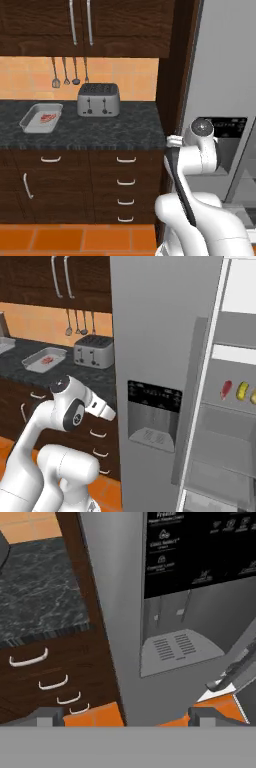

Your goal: Place one cucumber and one steak in each tupperware on the nearby counter, to pack two identical lunches.

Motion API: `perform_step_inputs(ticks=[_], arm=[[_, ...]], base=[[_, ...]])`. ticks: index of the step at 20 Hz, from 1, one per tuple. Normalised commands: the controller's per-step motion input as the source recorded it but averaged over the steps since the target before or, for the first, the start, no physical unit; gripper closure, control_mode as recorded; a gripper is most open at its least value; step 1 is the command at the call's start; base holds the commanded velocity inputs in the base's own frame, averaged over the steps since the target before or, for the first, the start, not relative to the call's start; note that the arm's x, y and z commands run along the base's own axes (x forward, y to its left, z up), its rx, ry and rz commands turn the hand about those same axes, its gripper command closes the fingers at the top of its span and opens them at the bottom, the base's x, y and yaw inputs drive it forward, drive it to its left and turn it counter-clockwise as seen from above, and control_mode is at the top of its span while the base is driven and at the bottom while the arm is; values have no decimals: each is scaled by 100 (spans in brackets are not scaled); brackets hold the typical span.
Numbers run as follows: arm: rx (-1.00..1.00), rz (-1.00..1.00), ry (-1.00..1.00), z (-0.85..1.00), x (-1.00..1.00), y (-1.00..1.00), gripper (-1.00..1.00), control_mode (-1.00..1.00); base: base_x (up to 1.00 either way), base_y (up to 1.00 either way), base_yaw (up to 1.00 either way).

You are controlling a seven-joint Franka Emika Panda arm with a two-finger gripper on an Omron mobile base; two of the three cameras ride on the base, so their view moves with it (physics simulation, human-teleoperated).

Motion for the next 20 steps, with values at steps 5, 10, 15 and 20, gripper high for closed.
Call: perform_step_inputs(ticks=[5, 10, 15, 20], arm=[[0, 0, 0, 0, 0, 0, -100, 100], [0, 0, 0, 0, 0, 0, -100, 100], [0, 0, 0, 0, 0, 0, -100, 100], [0, 0, 0, 0, 0, 0, -100, 100]], base=[[-2, -100, -8], [-1, -100, -11], [42, -63, -6], [46, -29, -15]])
